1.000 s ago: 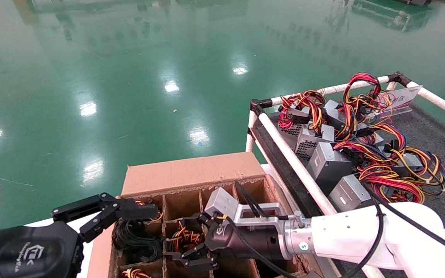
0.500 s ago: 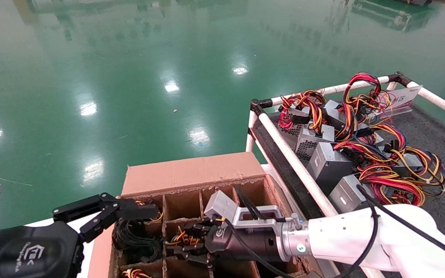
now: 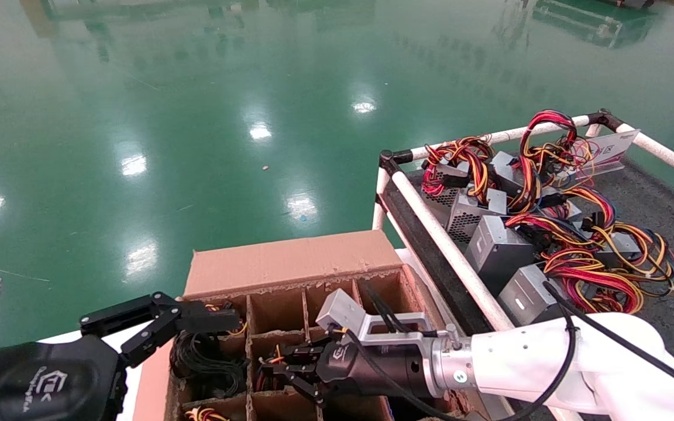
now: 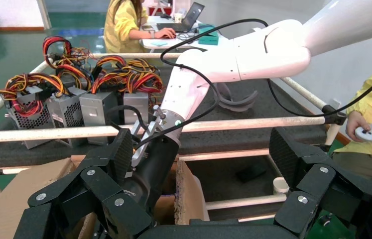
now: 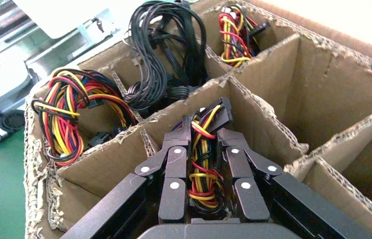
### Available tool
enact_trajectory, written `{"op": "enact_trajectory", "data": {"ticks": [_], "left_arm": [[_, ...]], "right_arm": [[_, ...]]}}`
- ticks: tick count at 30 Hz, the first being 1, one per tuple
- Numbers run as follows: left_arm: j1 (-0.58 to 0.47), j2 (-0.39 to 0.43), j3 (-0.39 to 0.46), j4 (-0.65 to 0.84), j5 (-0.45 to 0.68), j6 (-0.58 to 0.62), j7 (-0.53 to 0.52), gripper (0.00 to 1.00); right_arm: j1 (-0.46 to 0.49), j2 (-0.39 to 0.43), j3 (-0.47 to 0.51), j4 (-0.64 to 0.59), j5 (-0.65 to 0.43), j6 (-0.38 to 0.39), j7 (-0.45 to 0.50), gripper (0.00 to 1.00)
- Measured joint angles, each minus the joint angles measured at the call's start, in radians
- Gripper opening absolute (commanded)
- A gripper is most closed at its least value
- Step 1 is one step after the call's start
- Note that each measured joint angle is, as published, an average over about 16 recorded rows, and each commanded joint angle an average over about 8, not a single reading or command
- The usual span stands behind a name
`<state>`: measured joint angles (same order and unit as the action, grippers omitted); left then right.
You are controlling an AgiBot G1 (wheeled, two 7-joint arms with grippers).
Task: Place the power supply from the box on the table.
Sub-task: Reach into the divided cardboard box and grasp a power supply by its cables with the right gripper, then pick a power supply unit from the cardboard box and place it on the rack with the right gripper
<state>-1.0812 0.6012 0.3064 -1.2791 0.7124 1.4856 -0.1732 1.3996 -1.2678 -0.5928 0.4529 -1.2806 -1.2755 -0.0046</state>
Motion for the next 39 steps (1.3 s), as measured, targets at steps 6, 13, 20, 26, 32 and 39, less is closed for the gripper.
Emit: {"op": "enact_trajectory", "data": {"ticks": [6, 13, 20, 26, 32, 39], "left_arm": [[0.0, 0.0, 0.0, 0.0, 0.0, 0.0, 0.0, 0.89], [0.0, 0.0, 0.001, 0.0, 0.0, 0.0, 0.0, 0.98], [0.0, 0.0, 0.001, 0.0, -0.001, 0.0, 0.0, 1.0], [0.0, 0.0, 0.001, 0.0, -0.001, 0.0, 0.001, 1.0], [0.0, -0.001, 0.001, 0.0, -0.001, -0.001, 0.001, 1.0], [0.0, -0.001, 0.002, 0.0, -0.001, -0.001, 0.001, 1.0]], "right_arm": [[0.019, 0.014, 0.021, -0.02, 0.039, -0.039, 0.034, 0.0], [0.054, 0.053, 0.073, -0.027, 0.129, -0.121, 0.106, 0.0], [0.103, 0.116, 0.139, 0.005, 0.24, -0.196, 0.212, 0.0], [0.154, 0.192, 0.199, 0.076, 0.325, -0.207, 0.327, 0.0], [0.214, 0.295, 0.255, 0.177, 0.38, -0.15, 0.456, 0.0], [0.276, 0.446, 0.305, 0.276, 0.39, -0.04, 0.589, 0.0]]}}
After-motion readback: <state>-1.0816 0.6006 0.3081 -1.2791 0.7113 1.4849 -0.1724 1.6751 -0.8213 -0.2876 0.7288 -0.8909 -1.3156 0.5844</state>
